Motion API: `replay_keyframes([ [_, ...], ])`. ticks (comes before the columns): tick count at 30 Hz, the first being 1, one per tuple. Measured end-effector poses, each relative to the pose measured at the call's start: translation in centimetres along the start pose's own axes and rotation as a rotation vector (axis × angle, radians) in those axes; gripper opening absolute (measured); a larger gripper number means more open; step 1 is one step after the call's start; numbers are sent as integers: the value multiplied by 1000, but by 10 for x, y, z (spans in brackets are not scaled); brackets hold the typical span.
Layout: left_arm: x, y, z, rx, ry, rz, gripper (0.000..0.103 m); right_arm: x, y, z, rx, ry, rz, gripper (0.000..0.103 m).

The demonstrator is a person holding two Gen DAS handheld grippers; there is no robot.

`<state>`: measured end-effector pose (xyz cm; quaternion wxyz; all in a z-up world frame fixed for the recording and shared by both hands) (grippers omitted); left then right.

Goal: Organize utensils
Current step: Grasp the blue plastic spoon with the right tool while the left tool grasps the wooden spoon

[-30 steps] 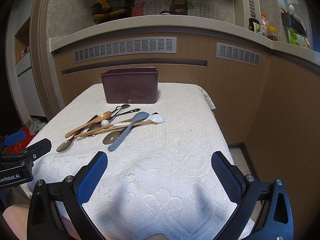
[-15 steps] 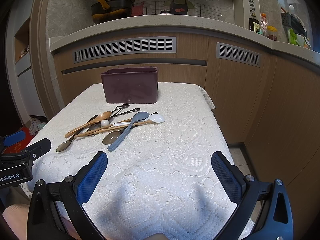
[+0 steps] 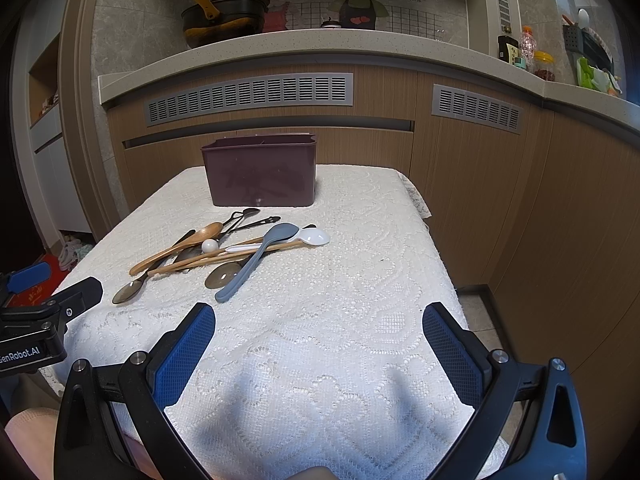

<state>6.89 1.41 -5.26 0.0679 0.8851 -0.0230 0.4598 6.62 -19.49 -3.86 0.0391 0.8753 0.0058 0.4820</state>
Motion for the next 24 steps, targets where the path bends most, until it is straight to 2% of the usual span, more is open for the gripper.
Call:
replay_keyframes([
  [6,6,-4,4,-12,-2,-2,103,3,3,0,-7,9,-14,103],
  [9,17,-13,9,-45,-8,-31,103,10,4,5,-15,17,-30,103],
  [13,36,-31,15,-41,16,-43,103,24,-1,15,-26,29,-69,103],
  [15,47,-40,20,-23,37,-12,103,30,-4,22,-31,33,-95,103],
  [18,58,-46,36,-36,17,38,103,37,-8,37,-49,28,-147,103],
  [24,75,-26,81,-174,-75,169,103,44,-11,69,-52,-19,-179,103],
])
Point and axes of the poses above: each gripper's, at about its wrist camera, not at the fingertips, and z roughly the way its jaws point, y to its right, x to its top, the point moved 7 cm from there along z, roughly the way its jaws point, and after that the axes turned 7 degrees about -x, right-handed, at the moved point
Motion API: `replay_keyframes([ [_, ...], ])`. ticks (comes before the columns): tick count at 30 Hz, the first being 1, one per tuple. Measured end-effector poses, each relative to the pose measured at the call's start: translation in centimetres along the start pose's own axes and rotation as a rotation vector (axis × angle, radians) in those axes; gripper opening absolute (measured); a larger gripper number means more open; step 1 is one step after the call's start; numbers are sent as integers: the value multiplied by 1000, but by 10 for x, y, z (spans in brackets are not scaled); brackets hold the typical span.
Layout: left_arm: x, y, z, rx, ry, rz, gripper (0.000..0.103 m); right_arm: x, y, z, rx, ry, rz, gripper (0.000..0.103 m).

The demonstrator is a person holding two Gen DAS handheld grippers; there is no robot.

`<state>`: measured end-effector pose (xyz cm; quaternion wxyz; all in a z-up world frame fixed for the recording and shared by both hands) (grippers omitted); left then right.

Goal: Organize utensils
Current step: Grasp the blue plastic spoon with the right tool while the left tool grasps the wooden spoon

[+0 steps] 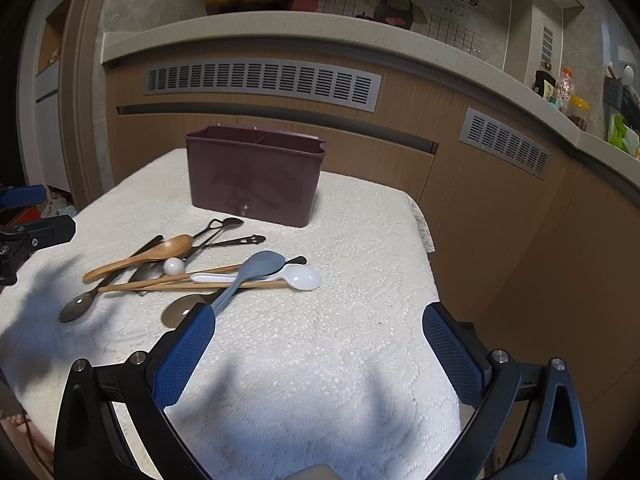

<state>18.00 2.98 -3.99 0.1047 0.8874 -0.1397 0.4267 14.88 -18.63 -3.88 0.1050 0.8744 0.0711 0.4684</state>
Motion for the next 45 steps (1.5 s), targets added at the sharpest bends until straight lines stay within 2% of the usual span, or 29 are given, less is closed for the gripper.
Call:
replay_keyframes([
  [4,10,6,28,-58,-20,32,102,1,0,15,-15,-12,-29,103],
  [8,12,5,61,-142,-93,-12,98,-2,0,33,51,-76,-7,103],
  [10,12,0,70,-157,-114,-56,98,-5,0,45,92,-129,30,103],
  [14,13,-33,69,-67,-62,-169,98,-8,-8,66,158,-218,91,101],
  [16,15,-50,60,-14,-5,-208,99,-3,-14,73,180,-237,120,93],
  [18,15,-65,52,43,28,-223,100,5,-24,81,194,-254,129,73],
  [21,12,-84,41,134,56,-260,103,20,-40,89,219,-266,129,71],
  [26,4,-95,31,206,46,-295,103,34,-69,113,144,-300,77,69],
  [29,0,-93,29,183,25,-307,103,30,-78,124,103,-337,64,61],
  [31,0,-88,28,159,15,-293,103,26,-82,128,90,-350,42,49],
  [32,0,-85,28,142,11,-288,103,25,-81,127,79,-342,25,37],
  [36,-1,-64,40,-23,-46,-277,103,20,-74,116,104,-313,-22,29],
  [39,-6,-36,61,-122,-138,-198,103,15,-61,104,103,-286,-39,27],
  [41,-8,-23,70,-84,-163,-123,103,10,-50,97,113,-282,-30,27],
  [43,-3,-14,75,25,-151,-9,103,6,-38,90,109,-264,-21,27],
  [45,2,-13,82,101,-177,42,103,1,-31,84,113,-247,-29,27],
])
Point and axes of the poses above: each gripper's, at about its wrist camera, not at the fingertips, and z roughly the way its jaws point, y to its right, x to its top, the point moved 7 cm from there along z, roughly the way its jaws point, and after that the axes turned 7 degrees about -x, right-handed, at the moved point
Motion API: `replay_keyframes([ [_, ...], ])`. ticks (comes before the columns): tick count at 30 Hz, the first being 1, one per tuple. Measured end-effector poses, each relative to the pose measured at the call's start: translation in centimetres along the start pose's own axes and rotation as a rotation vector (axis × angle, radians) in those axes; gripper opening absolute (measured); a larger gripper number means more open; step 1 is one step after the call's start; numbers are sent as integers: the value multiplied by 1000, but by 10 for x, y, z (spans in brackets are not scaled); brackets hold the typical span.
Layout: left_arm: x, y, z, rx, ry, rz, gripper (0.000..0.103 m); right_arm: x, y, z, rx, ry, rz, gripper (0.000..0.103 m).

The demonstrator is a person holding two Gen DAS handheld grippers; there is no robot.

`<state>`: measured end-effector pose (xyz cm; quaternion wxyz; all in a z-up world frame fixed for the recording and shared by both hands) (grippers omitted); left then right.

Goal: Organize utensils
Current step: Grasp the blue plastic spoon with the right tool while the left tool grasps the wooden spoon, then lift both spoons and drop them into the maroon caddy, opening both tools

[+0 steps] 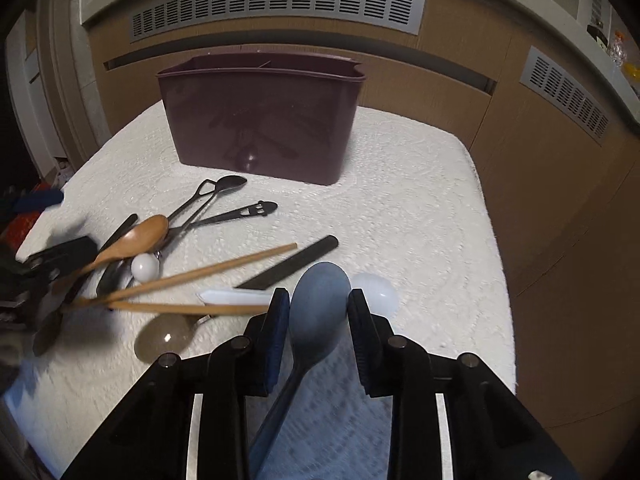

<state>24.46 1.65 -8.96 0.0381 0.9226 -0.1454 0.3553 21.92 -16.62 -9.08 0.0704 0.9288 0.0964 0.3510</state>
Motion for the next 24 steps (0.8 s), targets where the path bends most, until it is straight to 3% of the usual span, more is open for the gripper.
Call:
replay_keyframes([
  [2,7,5,8,-53,-34,-11,103,-3,5,0,1,9,1,27],
  [5,9,21,21,-203,-105,-7,101,-9,8,1,14,16,15,27],
  [7,7,30,27,-235,-144,16,86,-12,9,1,21,27,30,27],
  [8,6,33,32,-252,-170,28,69,-13,9,1,21,33,30,27],
  [9,5,37,36,-285,-193,25,62,-13,9,1,22,38,29,27],
  [10,5,37,40,-309,-220,7,62,-13,9,1,26,40,30,27],
  [19,14,35,53,-272,-227,-15,41,-10,3,3,60,49,30,27],
  [21,15,31,52,-291,-206,-59,31,-8,1,2,69,56,26,27],
  [24,15,22,40,-307,-163,-140,25,-6,-2,0,84,72,17,27],
])
Point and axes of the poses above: each gripper's, at about its wrist camera, not at the fingertips, and z roughly the way its jaws point, y to its right, x to its top, the point moved 7 cm from there along z, roughly the way its jaws point, and after that the axes turned 7 degrees about -x, right-handed, at the moved point
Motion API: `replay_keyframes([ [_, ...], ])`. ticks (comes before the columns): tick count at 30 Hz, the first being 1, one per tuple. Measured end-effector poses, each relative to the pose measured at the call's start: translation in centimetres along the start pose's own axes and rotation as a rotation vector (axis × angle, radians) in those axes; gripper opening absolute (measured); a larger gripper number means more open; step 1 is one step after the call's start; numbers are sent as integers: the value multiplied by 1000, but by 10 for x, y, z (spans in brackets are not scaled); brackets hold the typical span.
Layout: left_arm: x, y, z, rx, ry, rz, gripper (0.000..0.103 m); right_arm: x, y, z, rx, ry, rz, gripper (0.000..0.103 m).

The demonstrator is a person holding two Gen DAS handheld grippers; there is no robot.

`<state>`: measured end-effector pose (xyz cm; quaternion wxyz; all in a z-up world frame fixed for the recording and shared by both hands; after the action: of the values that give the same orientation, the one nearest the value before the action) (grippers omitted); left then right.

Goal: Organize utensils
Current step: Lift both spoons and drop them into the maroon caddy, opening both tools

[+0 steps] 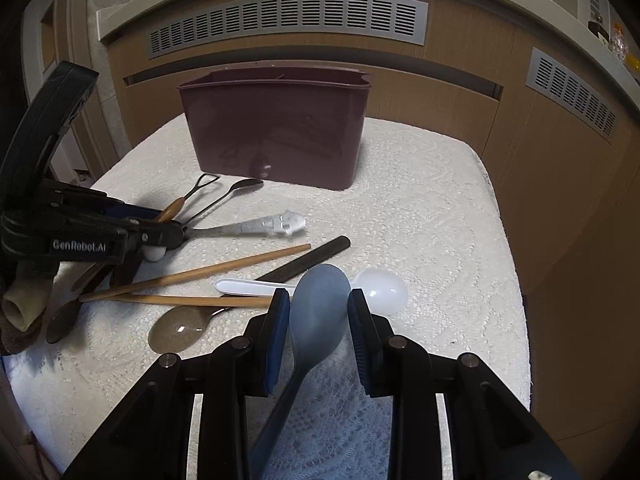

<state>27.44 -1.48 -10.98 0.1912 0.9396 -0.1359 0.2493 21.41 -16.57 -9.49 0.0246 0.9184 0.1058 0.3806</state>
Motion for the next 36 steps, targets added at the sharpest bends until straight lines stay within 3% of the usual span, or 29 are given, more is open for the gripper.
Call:
replay_keyframes([
  [11,1,5,-77,-14,310,-130,24,11,-3,-18,11,66,-11,24],
  [12,1,6,-83,-12,326,-132,15,12,-3,-20,9,73,-12,9],
  [13,0,5,-89,-13,337,-132,10,14,-3,-22,6,76,-15,6],
  [23,0,14,-111,16,374,-113,9,17,-2,-35,46,79,-5,4],
  [25,-3,17,-120,14,390,-113,9,15,2,-34,40,63,-7,11],
  [27,-4,17,-127,23,412,-113,9,13,8,-29,15,38,16,41],
  [29,-4,17,-132,25,429,-116,9,12,13,-22,1,11,58,55],
  [36,-5,18,-135,9,439,-128,9,10,5,19,-30,-101,118,54],
])
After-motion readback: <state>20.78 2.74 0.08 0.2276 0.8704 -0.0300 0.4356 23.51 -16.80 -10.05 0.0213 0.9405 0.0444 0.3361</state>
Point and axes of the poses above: each gripper's, at about its wrist camera, not at the fingertips, and z roughly the way its jaws point, y to its right, x to its top, the point moved 7 cm from there along z, roughly the way its jaws point, and after that the axes turned 7 degrees about -x, right-handed, at the moved point
